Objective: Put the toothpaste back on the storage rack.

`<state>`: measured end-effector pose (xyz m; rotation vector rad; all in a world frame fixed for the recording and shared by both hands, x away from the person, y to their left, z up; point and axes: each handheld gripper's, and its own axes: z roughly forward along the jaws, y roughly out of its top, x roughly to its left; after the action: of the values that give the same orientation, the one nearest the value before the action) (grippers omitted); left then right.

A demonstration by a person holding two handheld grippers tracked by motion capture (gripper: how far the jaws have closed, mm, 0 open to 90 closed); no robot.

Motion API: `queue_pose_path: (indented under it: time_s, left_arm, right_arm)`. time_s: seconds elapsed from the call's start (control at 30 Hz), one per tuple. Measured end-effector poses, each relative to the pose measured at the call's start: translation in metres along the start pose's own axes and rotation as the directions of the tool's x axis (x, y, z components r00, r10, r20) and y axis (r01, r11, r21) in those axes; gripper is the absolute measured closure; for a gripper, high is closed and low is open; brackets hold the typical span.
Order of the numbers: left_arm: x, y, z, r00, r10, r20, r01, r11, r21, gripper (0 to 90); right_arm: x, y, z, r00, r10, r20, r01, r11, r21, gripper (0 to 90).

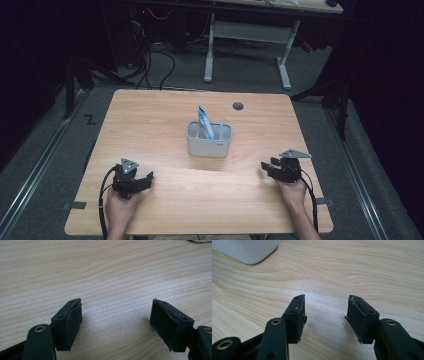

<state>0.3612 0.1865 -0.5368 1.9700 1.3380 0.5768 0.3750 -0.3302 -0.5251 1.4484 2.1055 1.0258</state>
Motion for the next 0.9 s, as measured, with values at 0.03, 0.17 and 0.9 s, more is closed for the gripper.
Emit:
queue_pose_path:
  time_s: [0.03,0.17,0.9]
  left_arm:
    - [0.0,0.0,0.0,1.0,0.0,0.0,0.0,1.0,0.0,26.0]
    - [0.0,0.0,0.0,1.0,0.0,0.0,0.0,1.0,0.0,26.0]
    - [0.0,0.0,0.0,1.0,-0.002,-0.004,0.002,1.0,-0.001,26.0]
  right_arm:
    - [0.001,0.0,0.001,1.0,-0.004,0.004,0.004,1.0,0.0,48.3]
    - [0.002,0.0,0.003,0.9998,-0.012,0.014,0.012,1.0,0.004,47.3]
    - [0.011,-0.002,0.008,0.9942,-0.095,0.05,0.094,0.995,0.037,39.2]
